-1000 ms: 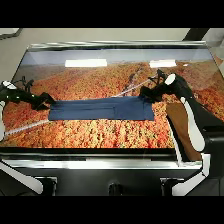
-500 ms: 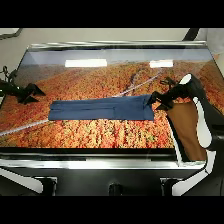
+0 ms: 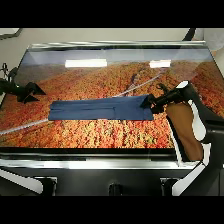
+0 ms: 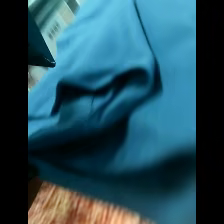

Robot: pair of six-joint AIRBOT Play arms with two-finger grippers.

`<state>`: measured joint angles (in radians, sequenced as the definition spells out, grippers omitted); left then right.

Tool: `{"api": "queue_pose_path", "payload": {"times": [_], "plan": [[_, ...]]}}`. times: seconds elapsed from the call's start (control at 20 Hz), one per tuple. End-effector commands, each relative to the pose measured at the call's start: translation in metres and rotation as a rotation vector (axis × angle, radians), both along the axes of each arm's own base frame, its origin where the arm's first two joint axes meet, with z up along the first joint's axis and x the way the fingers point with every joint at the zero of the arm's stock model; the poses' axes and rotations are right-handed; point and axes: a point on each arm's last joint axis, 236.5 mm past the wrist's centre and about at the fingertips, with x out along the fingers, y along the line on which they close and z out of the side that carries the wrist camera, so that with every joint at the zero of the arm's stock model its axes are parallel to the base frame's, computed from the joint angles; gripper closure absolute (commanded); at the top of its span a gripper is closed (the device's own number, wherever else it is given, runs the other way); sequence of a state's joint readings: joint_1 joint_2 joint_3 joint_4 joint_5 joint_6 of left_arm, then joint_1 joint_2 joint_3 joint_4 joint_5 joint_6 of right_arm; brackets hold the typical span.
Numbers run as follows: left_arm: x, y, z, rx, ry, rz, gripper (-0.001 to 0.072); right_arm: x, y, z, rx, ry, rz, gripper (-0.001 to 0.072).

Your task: Fold the shirts.

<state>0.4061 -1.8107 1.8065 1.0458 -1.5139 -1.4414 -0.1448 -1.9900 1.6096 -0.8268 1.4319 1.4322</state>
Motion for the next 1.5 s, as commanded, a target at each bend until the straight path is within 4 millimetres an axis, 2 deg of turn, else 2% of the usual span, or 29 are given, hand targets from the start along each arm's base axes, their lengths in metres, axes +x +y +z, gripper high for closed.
{"api": "queue_pose_path", "payload": {"times": [0.0, 0.05, 0.1, 0.15, 0.2, 0.25, 0.3, 0.35, 0.4, 0.5, 0.6, 0.7, 0.75, 0.85, 0.9, 1.0, 1.1, 1.15, 1.25, 1.35, 1.4, 1.45], "plan": [[-0.001, -0.004, 0.001, -0.002, 0.004, -0.013, 0.0017, 0.004, 0.012, 0.001, 0.071, -0.016, 0.002, 0.0186], [-0.002, -0.007, 0.001, -0.006, 0.006, -0.019, 0.0018, 0.004, 0.012, 0.001, 0.071, -0.003, -0.012, 0.0307], [-0.002, -0.011, 0.002, -0.01, 0.009, -0.027, 0.0027, 0.004, 0.014, 0.004, 0.081, 0.004, -0.018, 0.0491], [-0.003, -0.018, 0.003, -0.022, 0.013, -0.042, 0.0161, 0.004, 0.015, 0.008, 0.086, 0.01, -0.026, 0.0634], [-0.004, -0.026, 0.004, -0.035, 0.016, -0.062, 0.0326, 0.004, 0.014, 0.015, 0.083, 0.01, -0.037, 0.068], [-0.005, -0.042, 0.007, -0.061, 0.005, -0.113, 0.0517, 0.006, 0.015, 0.027, 0.079, -0.018, -0.034, 0.068], [-0.005, -0.063, 0.013, -0.098, -0.025, -0.191, 0.0607, 0.009, 0.017, 0.041, 0.069, -0.06, -0.03, 0.068], [-0.003, -0.09, 0.019, -0.138, -0.058, -0.26, 0.0618, 0.01, 0.022, 0.059, 0.065, -0.098, -0.018, 0.0681], [-0.003, -0.119, 0.022, -0.18, -0.076, -0.308, 0.0672, 0.008, 0.03, 0.079, 0.061, -0.138, 0.003, 0.0681], [-0.001, -0.189, 0.021, -0.248, -0.109, -0.391, 0.068, 0.001, 0.051, 0.116, 0.048, -0.201, 0.032, 0.0681], [-0.013, -0.256, 0.004, -0.253, -0.103, -0.472, 0.0682, -0.01, 0.069, 0.151, 0.027, -0.236, 0.029, 0.0681], [-0.037, -0.308, -0.012, -0.26, -0.079, -0.555, 0.0682, -0.026, 0.084, 0.19, 0.03, -0.287, 0.041, 0.0681], [-0.048, -0.328, -0.019, -0.264, -0.069, -0.585, 0.0682, -0.032, 0.087, 0.206, 0.031, -0.312, 0.039, 0.0681], [-0.064, -0.352, -0.032, -0.27, -0.047, -0.604, 0.0682, -0.048, 0.087, 0.232, 0.024, -0.335, 0.031, 0.0681], [-0.065, -0.362, -0.036, -0.285, -0.049, -0.588, 0.0682, -0.055, 0.087, 0.241, 0.024, -0.334, 0.033, 0.0681], [-0.057, -0.382, -0.039, -0.32, -0.066, -0.51, 0.0682, -0.073, 0.087, 0.255, 0.025, -0.337, 0.064, 0.0681], [-0.059, -0.405, -0.05, -0.353, -0.044, -0.474, 0.0682, -0.086, 0.086, 0.264, 0.023, -0.325, 0.069, 0.0681], [-0.069, -0.419, -0.058, -0.37, -0.009, -0.482, 0.0682, -0.091, 0.085, 0.269, 0.02, -0.329, 0.073, 0.0681], [-0.102, -0.448, -0.075, -0.401, 0.079, -0.539, 0.0682, -0.098, 0.081, 0.276, -0.004, -0.341, 0.069, 0.0681], [-0.135, -0.476, -0.084, -0.424, 0.137, -0.6, 0.0682, -0.102, 0.074, 0.278, -0.039, -0.358, 0.066, 0.0681], [-0.145, -0.488, -0.085, -0.43, 0.14, -0.619, 0.0682, -0.101, 0.071, 0.278, -0.057, -0.366, 0.061, 0.0681], [-0.145, -0.496, -0.086, -0.426, 0.121, -0.615, 0.0682, -0.1, 0.07, 0.277, -0.065, -0.369, 0.058, 0.0681]]}}
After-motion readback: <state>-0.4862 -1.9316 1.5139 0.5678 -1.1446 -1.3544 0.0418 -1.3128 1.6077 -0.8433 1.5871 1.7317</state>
